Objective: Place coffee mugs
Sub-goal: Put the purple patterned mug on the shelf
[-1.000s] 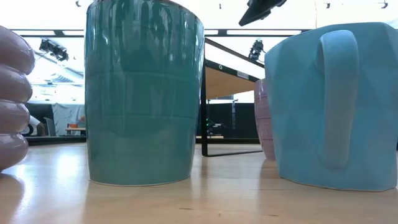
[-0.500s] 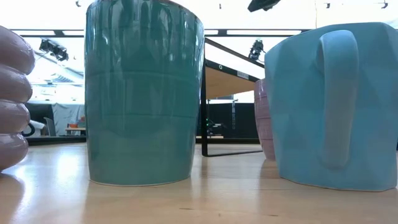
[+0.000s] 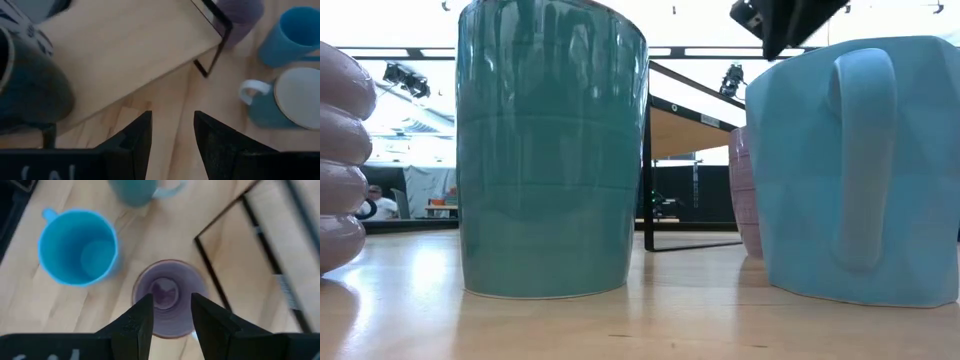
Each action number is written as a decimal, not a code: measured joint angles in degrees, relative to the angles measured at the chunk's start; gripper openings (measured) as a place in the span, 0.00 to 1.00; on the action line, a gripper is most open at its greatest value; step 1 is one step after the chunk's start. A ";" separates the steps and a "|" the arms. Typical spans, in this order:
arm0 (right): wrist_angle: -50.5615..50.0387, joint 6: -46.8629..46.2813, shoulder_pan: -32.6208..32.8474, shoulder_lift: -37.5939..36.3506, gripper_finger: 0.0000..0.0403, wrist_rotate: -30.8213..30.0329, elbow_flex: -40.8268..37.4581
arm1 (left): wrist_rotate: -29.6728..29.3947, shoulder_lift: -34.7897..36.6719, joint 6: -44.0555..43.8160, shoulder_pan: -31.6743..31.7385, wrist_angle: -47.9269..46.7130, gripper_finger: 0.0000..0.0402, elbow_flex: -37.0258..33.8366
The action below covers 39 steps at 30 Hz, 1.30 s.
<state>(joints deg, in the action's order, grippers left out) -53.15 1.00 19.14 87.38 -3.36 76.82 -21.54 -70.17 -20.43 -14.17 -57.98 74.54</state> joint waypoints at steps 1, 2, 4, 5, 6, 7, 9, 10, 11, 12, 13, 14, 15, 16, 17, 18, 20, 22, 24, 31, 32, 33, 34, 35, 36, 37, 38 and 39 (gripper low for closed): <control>-0.09 -0.04 0.58 0.90 0.34 -0.01 0.00 | -0.80 -0.04 0.03 0.00 -0.12 0.38 0.01; -0.21 -0.22 1.10 1.78 0.34 -0.01 0.00 | -1.24 -0.08 0.14 0.00 -0.26 0.38 0.01; -0.50 -1.09 2.07 3.41 0.35 -0.02 0.00 | -1.65 -0.10 0.49 0.03 -0.20 0.38 0.01; -0.65 -1.43 2.46 4.16 0.35 0.00 0.00 | -1.72 -0.09 0.54 0.17 -0.21 0.38 0.01; -0.79 -1.95 2.90 4.82 0.36 -0.02 0.00 | -1.77 -0.09 0.75 0.20 -0.21 0.38 0.01; -0.95 -2.37 3.29 5.44 0.37 -0.36 0.00 | -1.75 -0.09 1.24 0.20 -0.23 0.38 0.01; -1.07 -2.71 4.21 6.42 0.39 -2.78 0.00 | -1.77 -0.09 2.03 0.19 -0.23 0.38 0.01; -1.28 -2.72 4.72 6.88 0.40 -4.22 0.00 | -1.75 -0.09 2.58 0.18 -0.23 0.38 0.01; -1.56 -2.56 5.14 7.27 0.41 -5.43 0.00 | -1.75 -0.09 2.97 0.20 -0.22 0.38 0.01; -1.98 -2.42 5.58 7.78 0.42 -6.36 0.00 | -1.77 -0.09 3.25 0.20 -0.22 0.38 0.01; -2.34 -2.19 5.92 8.26 0.43 -7.04 0.00 | -1.77 -0.09 3.52 0.20 -0.23 0.38 0.01; -2.89 -1.97 6.21 8.88 0.44 -7.45 0.00 | -1.77 -0.09 3.58 0.20 -0.22 0.38 0.01; -3.66 -1.67 6.42 9.48 0.44 -7.56 0.00 | -1.77 -0.09 3.67 0.22 -0.23 0.38 0.01; -4.57 -1.28 6.51 10.20 0.45 -7.46 0.00 | -1.77 -0.09 3.74 0.22 -0.21 0.38 0.01; -5.46 -0.94 6.64 10.91 0.45 -7.22 0.00 | -1.77 -0.09 3.75 0.22 -0.23 0.38 0.01; -6.35 -0.36 6.72 11.56 0.45 -7.14 0.00 | -1.75 -0.09 3.75 0.22 -0.23 0.38 0.01; -8.18 1.29 6.97 12.85 0.44 -7.30 0.00 | -1.77 -0.09 3.75 0.22 -0.27 0.38 0.01; -8.84 4.07 7.19 13.98 0.42 -7.39 0.00 | -1.75 -0.09 3.73 0.21 -0.32 0.38 0.01; -8.83 7.08 7.23 14.84 0.41 -7.82 0.00 | -1.75 -0.09 3.73 0.20 -0.32 0.38 0.01; -7.44 16.49 7.17 15.64 0.33 -10.98 -0.97 | -1.71 -0.09 3.71 0.17 -0.47 0.38 0.01; -7.34 16.88 6.98 15.64 0.31 -10.64 -0.98 | -1.55 -0.09 3.70 0.17 -0.51 0.38 0.01; -7.12 17.01 6.87 15.64 0.29 -10.00 -0.98 | -1.34 -0.07 3.66 0.17 -0.51 0.38 0.01; -6.88 17.00 6.70 15.64 0.27 -9.07 -0.98 | -1.18 -0.07 3.51 0.17 -0.52 0.38 0.01; -6.76 16.90 6.56 15.64 0.25 -8.12 -0.98 | -1.12 -0.07 3.48 0.17 -0.54 0.38 0.01; -6.71 16.70 6.45 15.64 0.23 -7.35 -0.98 | -1.12 -0.07 3.48 0.15 -0.54 0.38 0.01; -6.73 16.32 6.38 15.64 0.20 -6.85 -0.98 | -1.12 -0.07 3.48 0.17 -0.54 0.38 0.01; -6.75 15.99 6.27 15.64 0.17 -6.35 -0.98 | -1.12 -0.07 3.48 0.17 -0.52 0.38 0.01; -6.78 15.70 6.23 15.64 0.14 -5.82 -0.98 | -1.12 -0.07 3.48 0.17 -0.53 0.38 0.01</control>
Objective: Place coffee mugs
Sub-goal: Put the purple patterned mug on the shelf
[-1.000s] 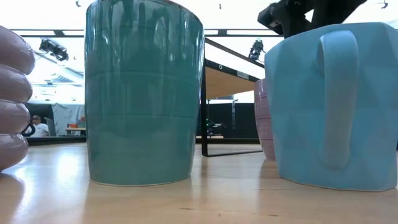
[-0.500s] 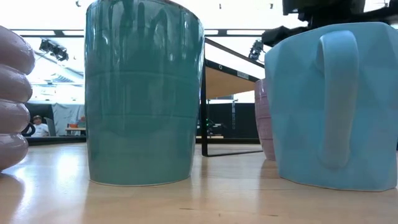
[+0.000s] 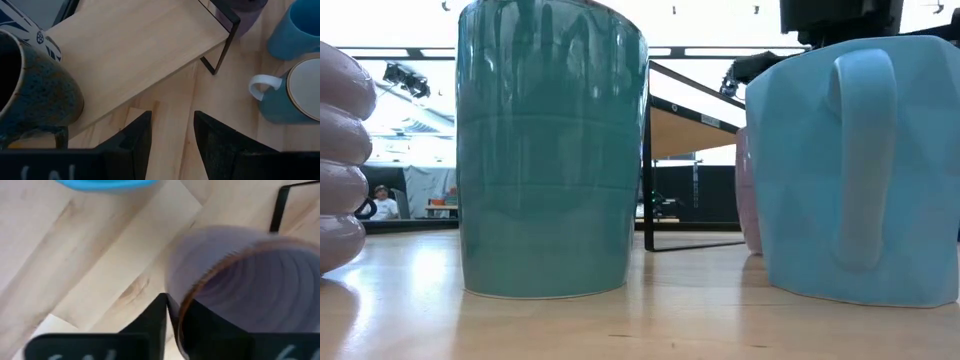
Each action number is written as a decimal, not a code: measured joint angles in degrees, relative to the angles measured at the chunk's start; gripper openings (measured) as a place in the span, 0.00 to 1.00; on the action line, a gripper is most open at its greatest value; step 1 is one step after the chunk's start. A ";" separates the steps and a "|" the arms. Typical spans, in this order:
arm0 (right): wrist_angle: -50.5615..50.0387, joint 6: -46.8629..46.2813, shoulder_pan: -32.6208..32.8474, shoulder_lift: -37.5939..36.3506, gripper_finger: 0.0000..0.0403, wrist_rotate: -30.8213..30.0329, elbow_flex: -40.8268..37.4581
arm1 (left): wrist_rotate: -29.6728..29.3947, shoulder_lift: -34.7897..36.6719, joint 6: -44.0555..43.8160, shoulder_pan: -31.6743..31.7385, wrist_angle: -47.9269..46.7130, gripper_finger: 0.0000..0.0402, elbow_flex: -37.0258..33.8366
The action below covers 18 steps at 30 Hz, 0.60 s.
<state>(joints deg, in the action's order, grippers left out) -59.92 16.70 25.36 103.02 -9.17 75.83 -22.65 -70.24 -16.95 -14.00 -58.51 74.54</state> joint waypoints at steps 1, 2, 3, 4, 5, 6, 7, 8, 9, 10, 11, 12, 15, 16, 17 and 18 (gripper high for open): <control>-0.02 -0.26 0.00 0.00 0.11 0.46 0.00 | 0.00 0.00 -0.01 0.00 0.01 0.38 0.00; -0.15 -0.66 -0.01 0.00 0.09 1.15 0.00 | 0.00 0.00 -0.03 0.00 0.01 0.38 0.00; -0.62 -1.09 -0.01 -0.03 0.07 1.54 0.00 | 0.00 0.00 -0.26 0.00 0.01 0.38 0.00; -1.09 -1.87 0.00 -0.19 0.05 1.80 0.00 | 0.04 0.00 -0.44 -0.02 0.01 0.38 0.00; -1.74 -2.96 -0.01 -0.29 0.05 2.31 0.05 | 0.02 0.00 -0.68 -0.02 0.01 0.38 0.00; -3.16 -4.03 -0.17 -0.33 0.05 2.98 0.41 | 0.02 0.00 -0.84 0.00 0.03 0.38 0.00; -5.15 -5.50 -0.40 -0.33 0.05 3.55 0.95 | 0.02 0.00 -1.09 0.00 0.01 0.38 0.00; -7.12 -7.24 -0.64 -0.33 0.05 3.94 1.42 | 0.01 0.00 -1.58 0.00 0.01 0.38 0.00; -8.58 -9.14 -0.97 -0.37 0.05 4.43 1.89 | 0.02 0.00 -1.85 -0.02 0.03 0.38 0.00; -9.58 -10.68 -1.35 -0.41 0.06 4.80 2.21 | 0.01 0.00 -1.92 -0.02 0.04 0.38 0.00; -10.50 -12.06 -1.68 -0.42 0.07 5.27 2.61 | 0.02 0.00 -1.90 -0.02 0.04 0.38 0.00; -11.68 -13.20 -2.03 -0.41 0.08 5.70 3.08 | 0.02 0.00 -1.92 -0.01 0.04 0.38 0.00; -16.83 -14.52 -2.64 -0.48 0.08 6.01 4.31 | 0.02 0.00 -1.95 0.00 0.04 0.38 0.00; -18.64 -14.66 -2.76 -0.51 0.08 5.96 4.66 | 0.02 0.00 -1.95 0.00 0.06 0.38 0.00; -20.18 -14.96 -2.91 -0.84 0.07 5.86 4.79 | 0.02 0.00 -1.96 -0.02 0.06 0.38 0.00; -21.52 -15.03 -3.19 -1.35 0.06 5.80 4.91 | 0.02 0.00 -2.13 -0.02 0.04 0.38 0.00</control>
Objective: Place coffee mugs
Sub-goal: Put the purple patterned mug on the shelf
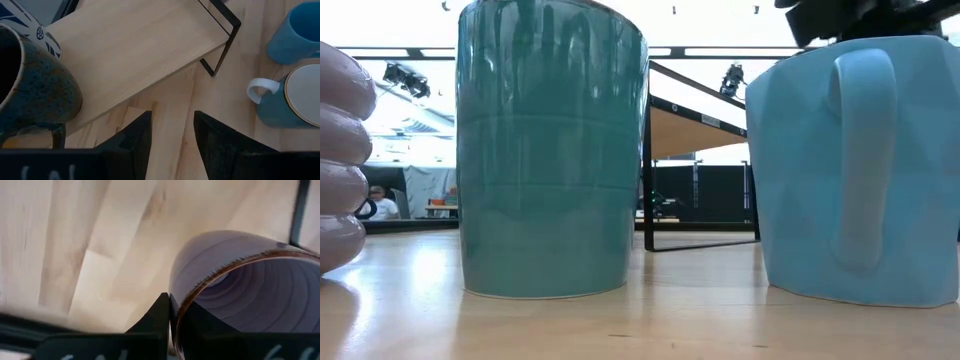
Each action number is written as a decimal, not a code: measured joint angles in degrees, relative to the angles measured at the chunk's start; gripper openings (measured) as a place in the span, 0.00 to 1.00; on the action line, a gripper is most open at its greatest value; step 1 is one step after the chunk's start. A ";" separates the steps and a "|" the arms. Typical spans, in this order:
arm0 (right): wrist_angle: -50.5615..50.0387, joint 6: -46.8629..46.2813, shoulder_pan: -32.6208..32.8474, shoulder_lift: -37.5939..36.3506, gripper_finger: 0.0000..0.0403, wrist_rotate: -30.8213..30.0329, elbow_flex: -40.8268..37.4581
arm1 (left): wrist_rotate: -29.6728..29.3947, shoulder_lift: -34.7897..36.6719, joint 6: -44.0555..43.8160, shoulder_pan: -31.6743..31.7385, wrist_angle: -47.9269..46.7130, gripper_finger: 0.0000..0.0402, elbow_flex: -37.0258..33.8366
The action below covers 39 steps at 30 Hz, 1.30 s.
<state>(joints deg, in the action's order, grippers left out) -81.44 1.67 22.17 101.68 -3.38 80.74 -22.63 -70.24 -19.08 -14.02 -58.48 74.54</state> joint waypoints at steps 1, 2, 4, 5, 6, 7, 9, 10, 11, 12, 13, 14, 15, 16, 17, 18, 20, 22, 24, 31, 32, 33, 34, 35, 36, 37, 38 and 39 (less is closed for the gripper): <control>-0.96 -0.02 -0.25 -0.79 0.06 0.00 0.03 | 0.00 0.00 -0.15 0.00 0.00 0.38 0.00; -1.66 -0.11 -0.57 -1.55 0.06 -0.13 0.05 | 0.01 0.00 -0.21 0.02 0.00 0.38 0.00; -3.07 -0.66 -1.25 -3.11 0.06 -1.31 0.10 | 0.00 0.02 -0.21 0.02 -0.02 0.38 0.00; -3.85 -1.22 -1.71 -3.94 0.06 -2.84 0.10 | 0.00 0.02 -0.12 0.00 -0.02 0.38 0.00; -4.67 -2.10 -2.22 -4.84 0.07 -4.80 0.10 | 0.00 0.00 -0.04 0.00 -0.02 0.38 0.00; -5.54 -3.21 -2.90 -5.66 0.07 -6.42 0.10 | 0.00 0.00 0.04 0.00 -0.02 0.38 0.00; -8.13 -5.75 -4.57 -7.15 0.07 -9.12 0.12 | 0.00 0.02 0.09 0.01 -0.02 0.38 0.00; -8.95 -6.84 -5.47 -7.75 0.07 -10.35 0.12 | 0.00 0.00 0.09 0.02 -0.02 0.38 0.00; -9.08 -7.57 -6.36 -8.49 0.07 -11.71 0.10 | 0.00 0.00 0.09 0.00 -0.02 0.38 0.00; -8.67 -7.70 -7.11 -9.28 0.07 -13.13 0.10 | 0.00 0.02 0.09 0.00 -0.02 0.38 0.00; -8.21 -7.56 -7.81 -10.02 0.07 -14.37 0.10 | 0.00 0.02 0.09 0.01 -0.04 0.38 0.00; -8.28 -7.44 -8.56 -10.63 0.07 -15.82 0.12 | 0.00 0.00 0.11 0.00 -0.04 0.38 0.00; -8.70 -7.29 -9.24 -11.04 0.07 -17.75 0.11 | 0.00 0.00 0.16 0.00 -0.04 0.38 0.00; -8.82 -7.28 -10.02 -11.48 0.07 -20.14 0.10 | 0.00 0.01 0.16 0.01 -0.04 0.38 0.00; -8.56 -7.25 -10.87 -11.98 0.07 -22.50 0.07 | 0.00 0.00 0.16 0.01 -0.04 0.38 0.00; -8.28 -7.22 -11.66 -12.49 0.07 -25.20 0.08 | 0.00 0.01 0.16 0.00 -0.04 0.38 0.00; -8.88 -6.70 -13.36 -13.13 0.07 -29.39 0.10 | 0.00 0.00 0.16 0.02 -0.04 0.38 0.00; -8.58 -4.48 -14.95 -13.43 0.07 -31.34 0.10 | -0.01 0.02 0.22 0.02 -0.02 0.38 0.00; -7.61 -0.69 -16.56 -13.41 0.07 -32.99 0.08 | -0.10 0.00 0.23 0.04 0.00 0.38 0.00; 3.50 14.64 -21.82 -12.92 0.07 -29.54 1.84 | -0.22 0.00 3.43 0.07 1.39 0.38 1.10; 4.23 15.74 -22.48 -12.73 0.07 -28.88 3.03 | -0.32 0.00 4.19 0.07 1.44 0.38 1.77; 5.00 16.82 -23.12 -12.69 0.07 -28.32 4.19 | -0.55 0.03 4.55 0.07 1.49 0.38 2.49; 5.95 18.20 -23.66 -12.74 0.07 -27.77 5.23 | -0.81 0.16 4.75 0.07 1.49 0.38 3.19; 7.02 19.71 -24.11 -12.80 0.07 -27.17 6.20 | -1.05 0.24 4.79 0.07 1.42 0.38 3.86; 7.84 21.19 -24.51 -12.80 0.07 -26.53 7.31 | -1.25 0.26 4.93 0.09 1.46 0.38 4.58; 8.22 22.42 -24.88 -12.75 0.07 -25.94 8.42 | -1.37 0.26 5.36 0.09 1.48 0.38 5.24; 8.55 23.35 -25.19 -12.75 0.07 -25.49 9.51 | -1.57 0.26 5.93 0.09 1.46 0.38 5.85; 9.14 24.38 -25.44 -12.77 0.07 -25.36 10.41 | -1.91 0.26 6.20 0.08 1.49 0.38 6.37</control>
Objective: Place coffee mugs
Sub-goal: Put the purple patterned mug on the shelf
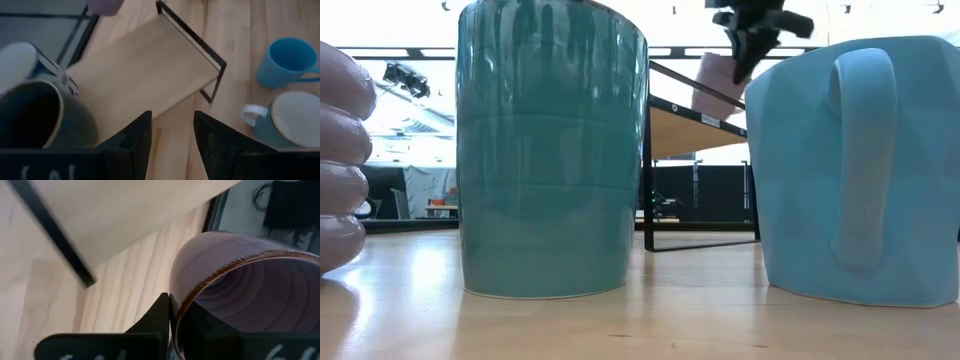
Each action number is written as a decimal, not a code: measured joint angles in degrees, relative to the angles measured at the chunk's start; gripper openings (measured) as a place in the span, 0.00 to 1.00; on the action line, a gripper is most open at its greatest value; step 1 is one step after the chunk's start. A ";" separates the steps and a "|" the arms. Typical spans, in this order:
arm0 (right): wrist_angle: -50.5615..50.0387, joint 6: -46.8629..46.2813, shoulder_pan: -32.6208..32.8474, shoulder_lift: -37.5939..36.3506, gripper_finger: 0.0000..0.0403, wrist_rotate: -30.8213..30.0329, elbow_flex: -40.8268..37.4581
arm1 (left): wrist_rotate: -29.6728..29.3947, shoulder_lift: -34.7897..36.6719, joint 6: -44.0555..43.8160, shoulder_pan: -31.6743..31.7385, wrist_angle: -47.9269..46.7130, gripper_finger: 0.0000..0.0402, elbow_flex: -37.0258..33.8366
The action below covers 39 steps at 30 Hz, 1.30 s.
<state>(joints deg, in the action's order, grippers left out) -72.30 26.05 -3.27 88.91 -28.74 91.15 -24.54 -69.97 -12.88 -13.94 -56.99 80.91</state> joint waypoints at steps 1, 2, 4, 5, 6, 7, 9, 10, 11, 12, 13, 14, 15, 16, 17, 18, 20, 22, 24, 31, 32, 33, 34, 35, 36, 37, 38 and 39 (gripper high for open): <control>0.77 0.97 -0.26 -0.03 0.07 0.17 0.78 | -0.47 0.00 0.25 -0.01 0.08 0.38 0.47; 1.39 1.71 -0.51 0.00 0.07 0.34 1.63 | -0.97 0.00 0.48 -0.01 0.21 0.38 0.87; 1.84 3.15 -0.73 0.06 0.07 1.06 3.47 | -1.86 0.00 0.72 0.01 0.57 0.38 1.33; 2.38 4.10 -0.74 0.01 0.07 1.75 4.29 | -2.50 0.00 1.16 0.01 0.66 0.38 1.39; 3.47 5.04 -0.73 -0.05 0.07 2.98 4.91 | -3.02 0.00 1.54 0.01 0.72 0.38 1.47; 4.47 5.97 -0.68 -0.05 0.07 4.42 5.46 | -3.64 0.00 1.88 0.01 0.75 0.38 1.59; 5.34 7.76 -0.57 0.12 0.07 6.59 6.12 | -4.49 0.00 2.04 0.01 1.05 0.38 1.70; 5.27 8.39 -0.56 0.67 0.06 7.35 6.67 | -5.04 0.00 2.13 0.01 1.07 0.38 1.70; 5.33 8.56 -0.58 1.18 0.06 7.72 7.36 | -5.65 0.00 2.26 0.03 1.14 0.38 1.70; 5.39 8.66 -0.61 2.22 0.06 7.75 8.21 | -6.12 0.00 2.38 0.14 1.40 0.38 1.70; 5.16 8.85 -0.65 3.41 0.06 7.50 9.28 | -6.31 0.00 2.47 0.37 1.97 0.38 1.70; 4.65 9.28 -0.69 4.69 0.06 7.42 10.36 | -6.33 0.00 2.64 0.68 2.83 0.38 1.70; 3.71 10.06 -0.70 6.34 0.06 7.42 11.63 | -6.35 0.00 2.73 1.00 3.60 0.38 1.70; 2.58 10.93 -0.65 7.88 0.06 7.44 12.98 | -6.33 0.00 2.86 1.31 4.20 0.38 1.70; 1.64 11.59 -0.61 9.39 0.06 7.66 14.35 | -6.31 0.00 2.99 1.60 4.81 0.38 1.70; 0.92 12.18 -0.57 10.89 0.06 8.18 15.78 | -6.23 0.09 3.07 1.87 4.96 0.38 1.70; -0.74 14.05 -0.70 13.05 0.06 10.06 18.67 | -6.09 0.62 3.06 2.25 4.81 0.38 1.68; -2.69 16.14 -1.03 14.68 0.06 11.91 21.03 | -6.21 1.28 3.05 2.64 4.93 0.38 1.69; -3.79 17.88 -1.36 16.47 0.06 12.89 23.21 | -6.31 1.91 2.79 3.05 4.94 0.38 1.70; -4.03 21.07 -3.62 20.84 0.06 16.68 26.83 | -6.33 2.82 1.53 4.21 4.74 0.38 1.65; -4.05 21.44 -3.83 21.35 0.07 16.73 26.82 | -6.35 2.89 1.52 4.21 4.74 0.38 1.68; -4.00 21.76 -4.01 21.77 0.07 16.82 26.82 | -6.33 2.88 1.50 4.21 4.70 0.38 1.68; -4.01 22.05 -4.13 21.95 0.07 17.01 26.82 | -6.31 2.83 1.50 4.19 4.67 0.38 1.68; -4.02 22.20 -4.29 22.12 0.07 17.03 26.81 | -6.26 2.78 1.45 4.18 4.61 0.38 1.68; -3.84 22.44 -4.41 22.36 0.07 17.01 26.82 | -6.29 2.78 1.28 4.12 4.59 0.38 1.68; -3.61 22.62 -4.55 22.46 0.07 17.05 26.82 | -6.29 2.78 1.24 4.08 4.66 0.38 1.68; -3.56 22.64 -4.74 22.64 0.07 17.36 26.82 | -6.29 2.78 1.23 4.10 4.64 0.38 1.68; -3.53 22.87 -4.89 22.85 0.07 18.04 26.82 | -6.29 2.78 1.21 4.10 4.59 0.38 1.68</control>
<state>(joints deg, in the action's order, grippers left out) -75.83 48.92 -8.16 111.75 -10.70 117.97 -30.83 -67.20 -11.66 -9.85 -52.40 82.59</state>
